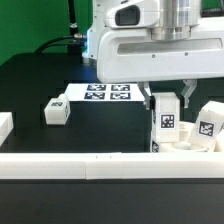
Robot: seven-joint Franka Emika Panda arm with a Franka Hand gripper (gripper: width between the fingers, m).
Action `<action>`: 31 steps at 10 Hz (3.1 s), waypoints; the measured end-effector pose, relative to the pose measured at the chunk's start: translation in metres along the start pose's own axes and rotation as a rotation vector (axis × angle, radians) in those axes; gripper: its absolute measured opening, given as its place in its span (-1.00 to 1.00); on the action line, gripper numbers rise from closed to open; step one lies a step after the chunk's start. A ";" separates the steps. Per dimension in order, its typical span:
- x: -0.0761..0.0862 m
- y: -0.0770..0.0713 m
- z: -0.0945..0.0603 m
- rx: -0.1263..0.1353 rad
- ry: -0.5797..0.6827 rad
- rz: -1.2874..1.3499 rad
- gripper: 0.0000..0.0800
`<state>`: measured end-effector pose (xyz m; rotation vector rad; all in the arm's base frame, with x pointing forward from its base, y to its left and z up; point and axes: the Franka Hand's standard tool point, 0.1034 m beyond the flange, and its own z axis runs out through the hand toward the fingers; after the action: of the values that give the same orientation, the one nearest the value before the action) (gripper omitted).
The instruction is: Assemble stool
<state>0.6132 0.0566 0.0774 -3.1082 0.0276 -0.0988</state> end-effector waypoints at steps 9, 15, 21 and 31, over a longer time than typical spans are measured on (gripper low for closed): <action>-0.002 -0.019 0.002 0.032 -0.001 0.882 -0.16; 0.001 -0.036 0.004 0.163 0.048 1.594 -0.16; 0.001 -0.039 0.004 0.204 0.008 1.940 -0.16; 0.011 -0.042 -0.036 0.295 -0.009 1.837 0.62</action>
Offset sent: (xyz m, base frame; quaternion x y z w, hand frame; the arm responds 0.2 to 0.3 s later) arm -0.0068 0.0207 -0.0059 -0.0325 0.0221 0.2439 0.9690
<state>0.6222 0.0975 0.1152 -1.6793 2.2617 -0.0099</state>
